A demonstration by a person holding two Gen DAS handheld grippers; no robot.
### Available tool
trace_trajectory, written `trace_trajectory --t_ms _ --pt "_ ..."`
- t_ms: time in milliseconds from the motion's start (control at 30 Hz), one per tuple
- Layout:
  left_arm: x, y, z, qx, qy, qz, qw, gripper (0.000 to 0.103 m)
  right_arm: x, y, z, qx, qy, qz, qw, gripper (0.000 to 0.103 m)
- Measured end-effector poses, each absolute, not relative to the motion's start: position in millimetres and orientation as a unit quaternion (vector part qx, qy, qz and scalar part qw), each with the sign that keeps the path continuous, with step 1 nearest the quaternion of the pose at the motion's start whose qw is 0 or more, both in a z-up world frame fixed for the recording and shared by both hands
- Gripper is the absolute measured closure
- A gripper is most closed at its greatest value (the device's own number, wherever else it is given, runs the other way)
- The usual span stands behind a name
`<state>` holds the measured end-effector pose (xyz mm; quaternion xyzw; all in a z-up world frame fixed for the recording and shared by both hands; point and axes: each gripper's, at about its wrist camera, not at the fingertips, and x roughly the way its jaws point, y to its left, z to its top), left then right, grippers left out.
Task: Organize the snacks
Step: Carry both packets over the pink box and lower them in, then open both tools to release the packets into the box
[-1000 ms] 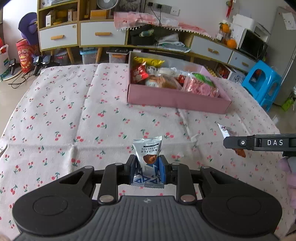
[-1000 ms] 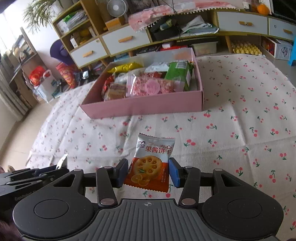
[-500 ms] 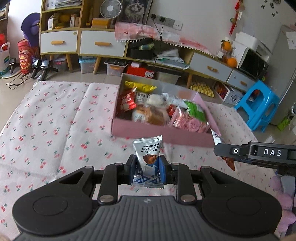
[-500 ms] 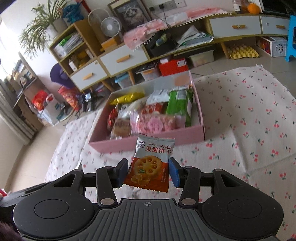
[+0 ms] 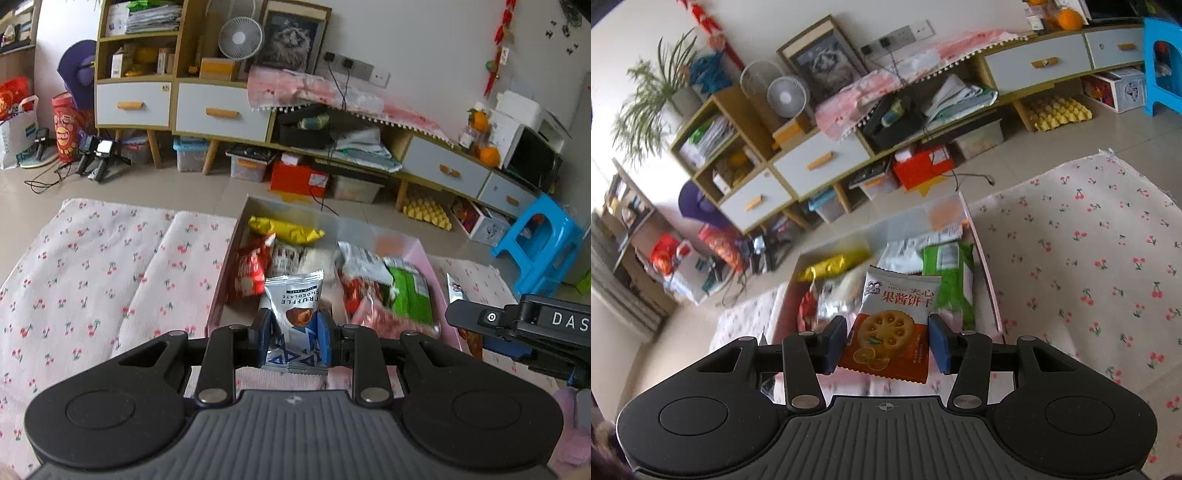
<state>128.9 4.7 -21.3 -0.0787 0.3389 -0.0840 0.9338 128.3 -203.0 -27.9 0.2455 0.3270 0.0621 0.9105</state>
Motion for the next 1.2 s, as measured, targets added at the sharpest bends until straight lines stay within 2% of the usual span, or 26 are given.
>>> trace_trajectory --t_ms 667,733,867,1100,1200 --pt "163.4 15.6 -39.4 -0.097 0.336 -0.037 0.936 0.077 174.1 -205.7 -41.1 0.236 0.289 0.033 0.927 0.054" --pt "161.0 13.2 -38.6 -0.088 0.332 -0.035 0.939 0.073 174.3 -205.5 -44.2 0.235 0.291 0.031 0.927 0.052" --pt "159.0 11.5 -35.7 -0.076 0.335 -0.034 0.939 0.044 171.3 -207.4 -44.6 0.240 0.292 0.025 0.926 0.025" --pt "151.1 9.6 -28.9 -0.052 0.343 -0.036 0.937 0.021 164.1 -213.7 -35.3 0.232 0.299 0.026 0.925 0.020" --pt "145.7 8.0 -25.9 -0.040 0.351 -0.042 0.935 0.014 158.6 -214.2 -32.1 0.216 0.306 0.025 0.927 0.019"
